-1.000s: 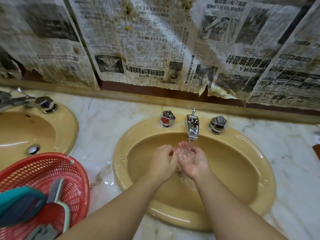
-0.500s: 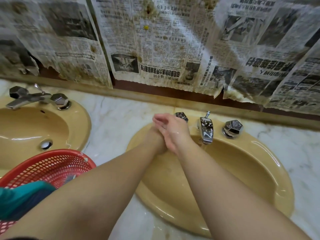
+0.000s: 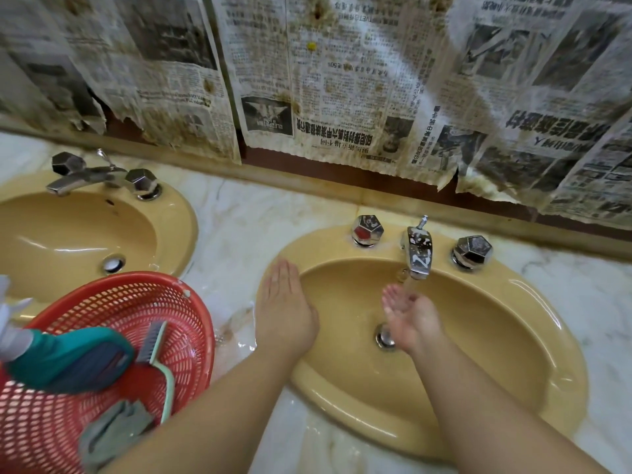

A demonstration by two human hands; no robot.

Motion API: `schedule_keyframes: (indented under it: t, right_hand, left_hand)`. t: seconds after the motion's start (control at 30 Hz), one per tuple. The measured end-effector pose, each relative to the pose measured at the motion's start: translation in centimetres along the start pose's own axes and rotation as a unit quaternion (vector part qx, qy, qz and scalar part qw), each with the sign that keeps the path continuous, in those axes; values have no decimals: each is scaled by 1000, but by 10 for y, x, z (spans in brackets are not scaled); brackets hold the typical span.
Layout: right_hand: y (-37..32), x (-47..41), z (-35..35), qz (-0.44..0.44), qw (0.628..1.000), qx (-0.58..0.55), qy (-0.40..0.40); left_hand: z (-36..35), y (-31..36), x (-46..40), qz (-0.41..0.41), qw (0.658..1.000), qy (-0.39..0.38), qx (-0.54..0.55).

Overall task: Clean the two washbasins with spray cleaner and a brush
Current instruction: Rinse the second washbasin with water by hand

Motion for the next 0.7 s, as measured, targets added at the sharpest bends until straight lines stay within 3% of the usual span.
schedule_keyframes:
  t: [0.13, 0.27, 0.37, 0.43, 0.53, 0.7]
  right_hand:
    - [13, 9, -24, -34, 996, -74, -42]
    - [46, 49, -98, -62, 985, -14, -160]
    - [61, 92, -142, -5, 944, 207, -257]
    - [62, 107, -149, 61, 896, 342, -278]
    - [43, 92, -126, 117, 878, 413, -214]
    - [13, 29, -28, 56, 950, 305, -25]
  left_hand:
    - [3, 26, 60, 69, 988, -20, 136]
    - [21, 45, 81, 79, 932, -18, 354]
    - [42, 16, 29, 54, 966, 74, 242]
    - [31, -4, -4, 39, 991, 36, 121]
    - [5, -19, -8, 13, 999, -35, 12]
    - [-3, 7, 57, -3, 1000, -30, 6]
Point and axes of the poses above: each hand's wrist, its own x-axis away from the middle knuckle, its own z-axis out of the back of the hand, y = z × x, the point moved 9 cm from there along -x, towards the middle knuckle, and after that the axes turned 1 degree about y, right-handed, at the moved point
